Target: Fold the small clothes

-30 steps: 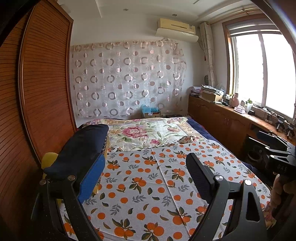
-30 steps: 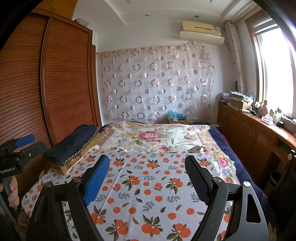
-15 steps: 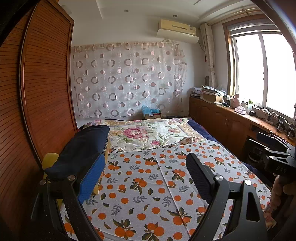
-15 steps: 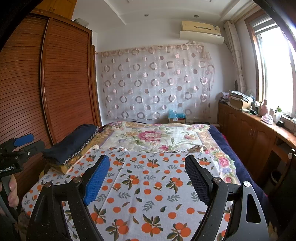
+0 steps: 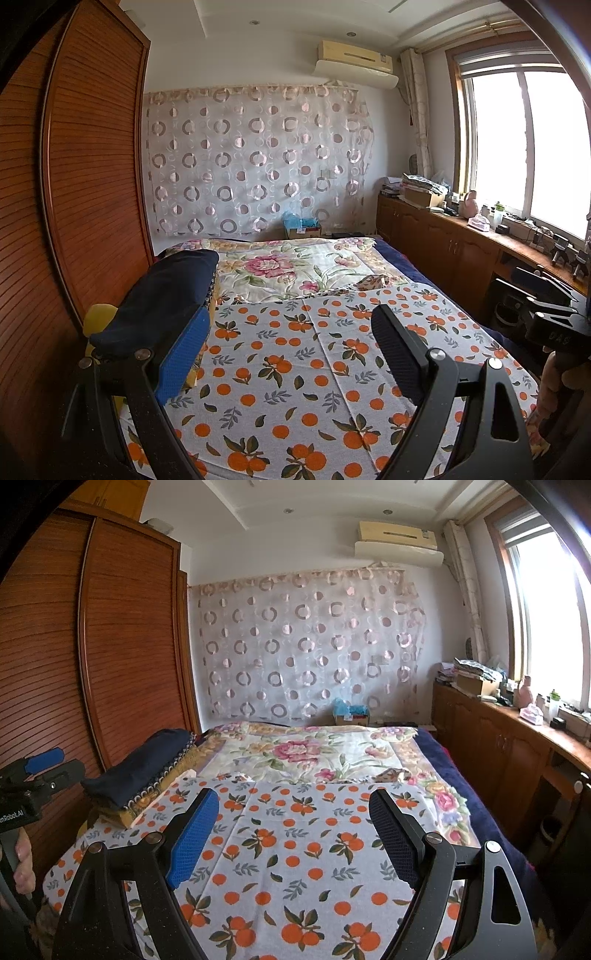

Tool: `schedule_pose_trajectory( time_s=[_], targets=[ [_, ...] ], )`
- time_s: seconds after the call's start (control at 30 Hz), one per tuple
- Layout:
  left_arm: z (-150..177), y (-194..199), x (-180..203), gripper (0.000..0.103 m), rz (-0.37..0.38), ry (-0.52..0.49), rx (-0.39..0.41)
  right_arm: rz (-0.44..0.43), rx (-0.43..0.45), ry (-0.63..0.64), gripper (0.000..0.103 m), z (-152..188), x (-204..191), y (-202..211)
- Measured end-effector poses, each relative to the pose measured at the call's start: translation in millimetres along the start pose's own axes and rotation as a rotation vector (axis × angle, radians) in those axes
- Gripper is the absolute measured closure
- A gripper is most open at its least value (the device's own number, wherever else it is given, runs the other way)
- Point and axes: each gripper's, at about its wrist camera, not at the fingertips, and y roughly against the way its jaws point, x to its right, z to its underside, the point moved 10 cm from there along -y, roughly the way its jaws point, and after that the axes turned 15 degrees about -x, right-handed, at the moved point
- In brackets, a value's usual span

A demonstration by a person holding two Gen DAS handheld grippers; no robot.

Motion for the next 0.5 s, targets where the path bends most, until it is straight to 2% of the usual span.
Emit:
schedule_pose_trajectory(
  time_s=[0.5],
  targets=[
    [-0.1,0.4,-2.7,0.013,0.000,0.001,0.002,0.000,-0.001,0.002,0.018,2.4,0.3,1.8]
  ],
)
